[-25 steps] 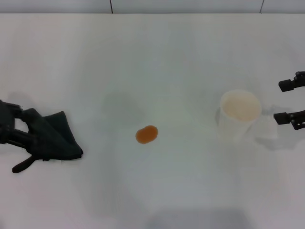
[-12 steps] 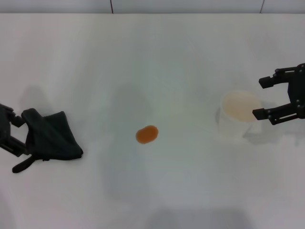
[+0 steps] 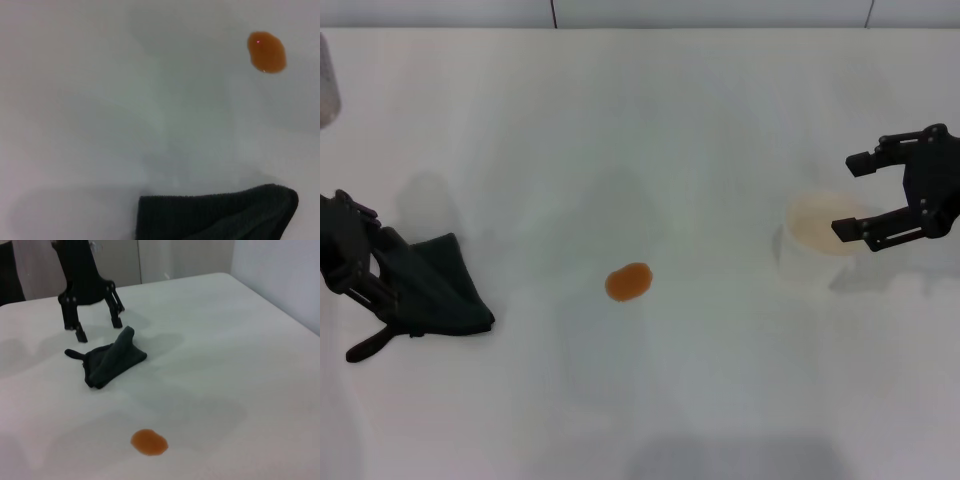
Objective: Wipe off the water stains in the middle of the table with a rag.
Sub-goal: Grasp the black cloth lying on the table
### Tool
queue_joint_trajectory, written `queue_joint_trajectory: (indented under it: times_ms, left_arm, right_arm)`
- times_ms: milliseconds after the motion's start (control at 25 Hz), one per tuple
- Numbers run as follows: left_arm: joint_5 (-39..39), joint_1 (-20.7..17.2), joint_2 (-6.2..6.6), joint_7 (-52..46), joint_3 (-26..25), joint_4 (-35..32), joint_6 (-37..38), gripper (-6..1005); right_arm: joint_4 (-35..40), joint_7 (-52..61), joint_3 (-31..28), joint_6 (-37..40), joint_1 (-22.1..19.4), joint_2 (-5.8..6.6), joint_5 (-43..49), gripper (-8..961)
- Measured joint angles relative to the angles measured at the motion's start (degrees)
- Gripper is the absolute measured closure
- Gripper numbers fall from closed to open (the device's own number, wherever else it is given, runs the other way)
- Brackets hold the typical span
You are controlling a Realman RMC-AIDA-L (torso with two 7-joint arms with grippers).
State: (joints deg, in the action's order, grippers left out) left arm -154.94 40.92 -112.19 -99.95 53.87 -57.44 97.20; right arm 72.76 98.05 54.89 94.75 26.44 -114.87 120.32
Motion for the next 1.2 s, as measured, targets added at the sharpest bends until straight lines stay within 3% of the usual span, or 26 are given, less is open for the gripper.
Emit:
queue_joint_trajectory:
  times_ms: [400, 680, 1200]
  left_arm:
    - [-1.8, 1.21, -0.69, 0.33, 4.74, 0.75, -2.94, 192]
    - [-3.37, 1.64, -2.21, 2.63, 5.35, 1.15, -5.27, 207]
    - [-4.55, 2.64, -3.27, 4.28, 6.8, 4.34, -7.67, 235]
  right_arm:
    - [0.0, 1.01, 0.27, -0.78, 0.33, -0.09, 0.0, 113]
    - [0.07, 2.76, 2.72, -2.38, 0.38, -0.09, 0.08, 113]
    - [0.12, 3.89, 3.17, -3.22, 0.99, -0.09, 0.86, 113]
